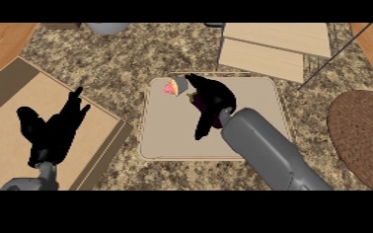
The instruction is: Pick the eggplant from the tray and place it in the tiered shelf
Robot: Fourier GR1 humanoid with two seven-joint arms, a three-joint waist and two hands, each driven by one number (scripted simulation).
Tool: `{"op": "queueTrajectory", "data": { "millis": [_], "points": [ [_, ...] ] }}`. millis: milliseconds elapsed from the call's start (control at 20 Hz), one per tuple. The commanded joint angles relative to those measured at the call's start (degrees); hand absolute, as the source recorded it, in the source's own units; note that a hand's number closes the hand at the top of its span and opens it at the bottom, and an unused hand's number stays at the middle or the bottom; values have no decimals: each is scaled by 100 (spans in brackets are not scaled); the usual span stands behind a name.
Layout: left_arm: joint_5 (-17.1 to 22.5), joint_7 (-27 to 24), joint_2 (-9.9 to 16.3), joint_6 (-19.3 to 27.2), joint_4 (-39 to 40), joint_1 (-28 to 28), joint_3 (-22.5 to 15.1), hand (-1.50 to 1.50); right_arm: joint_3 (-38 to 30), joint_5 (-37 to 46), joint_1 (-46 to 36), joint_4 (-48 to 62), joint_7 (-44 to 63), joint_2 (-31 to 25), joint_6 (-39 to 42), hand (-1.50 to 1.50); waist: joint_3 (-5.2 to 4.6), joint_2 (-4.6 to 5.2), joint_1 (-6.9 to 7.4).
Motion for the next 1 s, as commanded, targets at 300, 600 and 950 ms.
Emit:
{"op": "queueTrajectory", "data": {
  "millis": [300, 600, 950],
  "points": [
    [71, 328, -148, -53, 630, -56, 10, 0, 352, 161, -40, 495, -1006, 264, 663, 150, -127, 83, -14],
    [-177, 297, -298, 190, 447, 202, -133, 0, 307, 244, 369, -236, -1364, 203, 472, 150, -127, 34, -103],
    [133, 289, -51, -112, 410, 430, 125, 0, -526, 488, 307, -765, 295, 241, -654, 150, -137, -1, -228]
  ]
}}
